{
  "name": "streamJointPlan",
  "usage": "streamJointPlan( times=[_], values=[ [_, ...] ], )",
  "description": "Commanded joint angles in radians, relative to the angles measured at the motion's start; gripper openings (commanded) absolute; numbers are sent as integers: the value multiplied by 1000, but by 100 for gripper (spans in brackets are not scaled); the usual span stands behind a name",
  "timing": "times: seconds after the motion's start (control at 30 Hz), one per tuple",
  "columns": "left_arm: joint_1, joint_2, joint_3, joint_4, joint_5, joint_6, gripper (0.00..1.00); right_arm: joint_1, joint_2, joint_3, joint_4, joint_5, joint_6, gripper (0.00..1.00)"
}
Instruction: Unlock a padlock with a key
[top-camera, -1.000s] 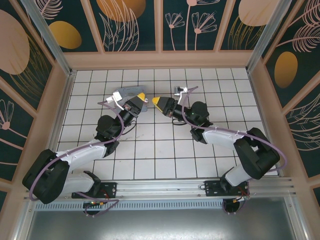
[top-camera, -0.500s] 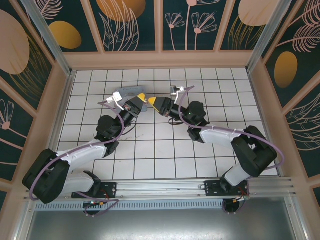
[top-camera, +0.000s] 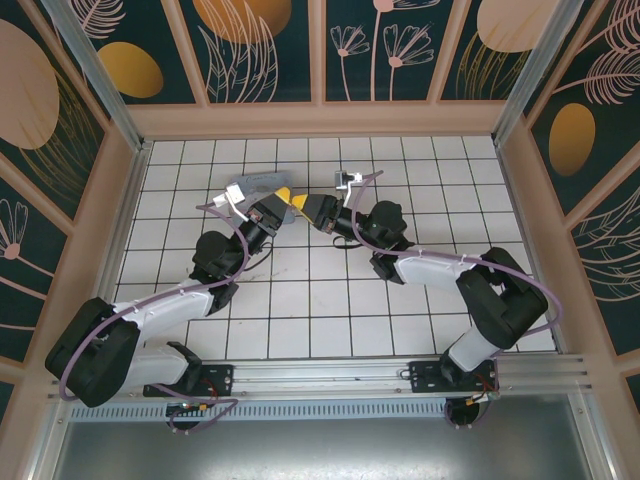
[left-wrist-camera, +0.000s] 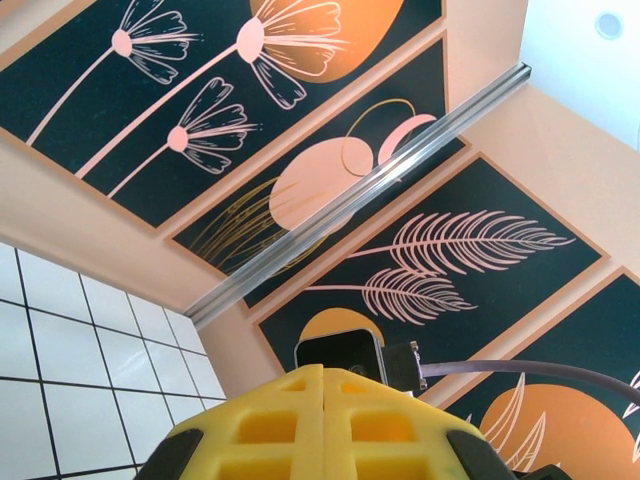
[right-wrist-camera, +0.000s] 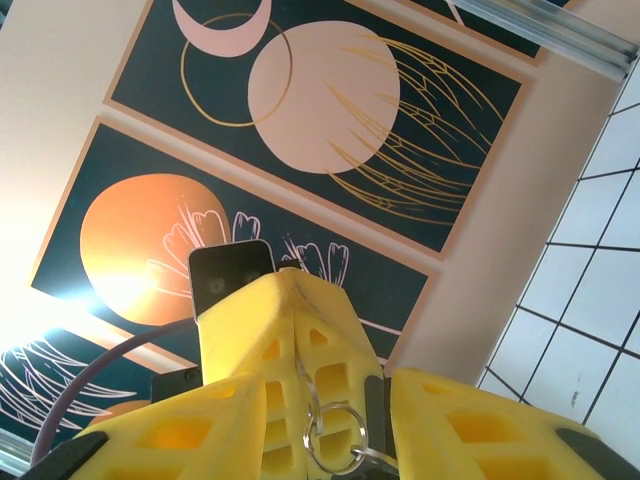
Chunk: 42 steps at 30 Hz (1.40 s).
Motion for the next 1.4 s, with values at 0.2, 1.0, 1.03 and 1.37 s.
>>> streamJointPlan(
  times=[0.2,1.0,1.03,1.37],
  values=[
    [-2,6,-7,40,-2,-3,0,15,16,44,53,-4,6,33],
    [-2,-20,-40,40,-43,-9,0,6,8,20,65,28,21,0],
    [-2,-23,-44,39,-46,-9,0,4,5,17,65,35,23,0],
    [-2,-34,-65,53,-53,-23,0,-10,8,3,86,61,56,0]
  ],
)
